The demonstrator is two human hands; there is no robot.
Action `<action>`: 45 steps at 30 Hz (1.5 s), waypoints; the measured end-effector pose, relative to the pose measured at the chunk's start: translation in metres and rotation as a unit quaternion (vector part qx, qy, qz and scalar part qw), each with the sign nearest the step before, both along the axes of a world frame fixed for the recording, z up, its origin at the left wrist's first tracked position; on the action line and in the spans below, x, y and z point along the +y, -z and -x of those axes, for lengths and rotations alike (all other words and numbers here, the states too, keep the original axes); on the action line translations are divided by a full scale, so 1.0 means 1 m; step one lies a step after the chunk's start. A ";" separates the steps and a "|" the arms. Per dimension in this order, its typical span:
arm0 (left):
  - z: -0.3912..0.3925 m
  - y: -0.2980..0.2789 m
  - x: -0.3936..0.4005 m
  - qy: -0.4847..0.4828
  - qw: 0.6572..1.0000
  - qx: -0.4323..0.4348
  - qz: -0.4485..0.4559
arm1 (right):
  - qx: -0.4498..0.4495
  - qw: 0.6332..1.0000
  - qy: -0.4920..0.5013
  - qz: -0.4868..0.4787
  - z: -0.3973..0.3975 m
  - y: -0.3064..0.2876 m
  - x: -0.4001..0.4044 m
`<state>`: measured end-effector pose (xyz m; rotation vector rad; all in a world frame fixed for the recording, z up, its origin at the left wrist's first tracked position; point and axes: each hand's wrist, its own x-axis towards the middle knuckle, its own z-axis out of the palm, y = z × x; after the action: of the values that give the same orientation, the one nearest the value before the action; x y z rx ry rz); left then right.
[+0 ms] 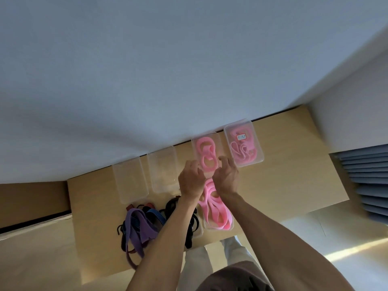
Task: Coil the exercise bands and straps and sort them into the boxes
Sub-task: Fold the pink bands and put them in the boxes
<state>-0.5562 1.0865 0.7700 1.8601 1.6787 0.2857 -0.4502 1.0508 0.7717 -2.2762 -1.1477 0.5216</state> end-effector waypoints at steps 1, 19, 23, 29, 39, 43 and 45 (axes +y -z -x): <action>0.002 -0.002 -0.007 -0.009 0.999 0.020 0.047 | 0.031 0.999 0.015 0.033 0.003 -0.003 -0.007; 0.010 0.010 -0.039 0.048 0.991 0.044 0.114 | 0.082 0.960 0.073 0.259 0.011 0.030 -0.077; 0.017 -0.002 -0.043 0.011 0.990 -0.059 0.124 | 0.090 0.960 0.115 0.238 0.010 0.014 -0.076; 0.018 -0.048 -0.040 0.052 0.974 -0.158 0.154 | 0.169 0.956 0.151 0.184 0.006 -0.023 -0.075; -0.007 -0.148 -0.032 0.137 0.976 -0.143 0.095 | 0.382 0.918 0.100 -0.050 -0.015 -0.135 -0.066; -0.025 -0.200 -0.032 0.073 0.986 -0.149 0.022 | 0.483 0.860 0.091 -0.140 -0.033 -0.191 -0.060; -0.034 -0.227 -0.033 0.012 0.984 -0.179 -0.003 | 0.442 0.883 0.036 -0.155 -0.042 -0.218 -0.057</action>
<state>-0.5217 1.0531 0.9973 1.7114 1.4091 0.5771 -0.4084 0.9942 0.9896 -1.4925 -0.6058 1.1014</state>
